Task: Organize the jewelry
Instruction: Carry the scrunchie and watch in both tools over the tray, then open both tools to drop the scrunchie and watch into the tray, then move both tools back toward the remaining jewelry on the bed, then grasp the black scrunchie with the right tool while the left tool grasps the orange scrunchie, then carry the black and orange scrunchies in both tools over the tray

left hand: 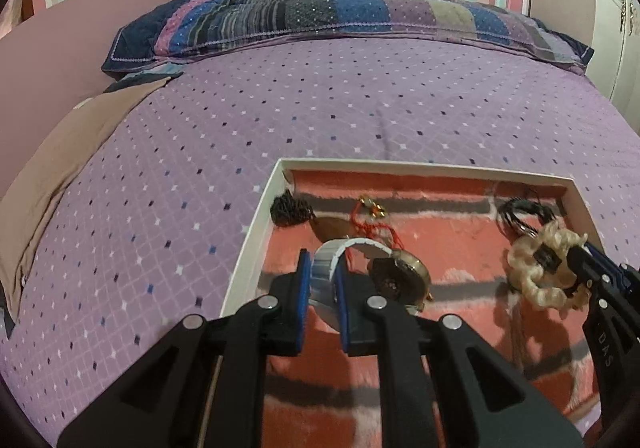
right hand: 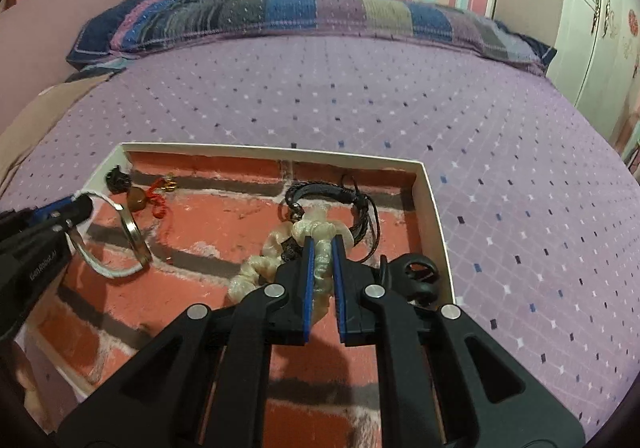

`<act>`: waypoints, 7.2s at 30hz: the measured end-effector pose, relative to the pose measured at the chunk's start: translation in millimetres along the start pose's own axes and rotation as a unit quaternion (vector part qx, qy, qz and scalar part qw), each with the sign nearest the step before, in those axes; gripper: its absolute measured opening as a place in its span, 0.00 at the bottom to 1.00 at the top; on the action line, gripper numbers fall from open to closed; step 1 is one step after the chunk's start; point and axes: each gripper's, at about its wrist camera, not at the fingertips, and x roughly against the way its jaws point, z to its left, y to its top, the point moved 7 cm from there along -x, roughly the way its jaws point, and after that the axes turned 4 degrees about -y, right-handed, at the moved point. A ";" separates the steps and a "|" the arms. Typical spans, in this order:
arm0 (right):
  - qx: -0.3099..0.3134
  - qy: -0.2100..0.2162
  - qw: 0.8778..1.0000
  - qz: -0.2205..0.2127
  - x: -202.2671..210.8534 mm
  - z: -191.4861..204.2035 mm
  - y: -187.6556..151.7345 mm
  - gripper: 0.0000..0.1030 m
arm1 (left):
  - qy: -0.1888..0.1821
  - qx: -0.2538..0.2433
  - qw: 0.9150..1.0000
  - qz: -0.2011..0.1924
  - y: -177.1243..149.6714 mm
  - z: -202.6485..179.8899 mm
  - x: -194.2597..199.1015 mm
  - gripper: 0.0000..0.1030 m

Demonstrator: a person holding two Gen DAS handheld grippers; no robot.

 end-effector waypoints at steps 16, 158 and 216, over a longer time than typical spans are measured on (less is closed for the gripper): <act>0.028 -0.012 0.999 0.021 -15.6 1.9 -0.7 0.30 | 0.005 0.028 0.999 0.031 0.9 18.4 -18.6 0.41; 0.005 0.025 0.999 -0.040 198.3 30.5 -238.4 0.12 | -0.062 0.012 0.997 -0.048 -234.8 111.4 182.0 0.25; -0.028 -0.012 0.998 -0.048 40.7 -35.5 -42.0 0.10 | -0.062 -0.028 0.997 -0.023 -47.7 -0.8 32.7 0.25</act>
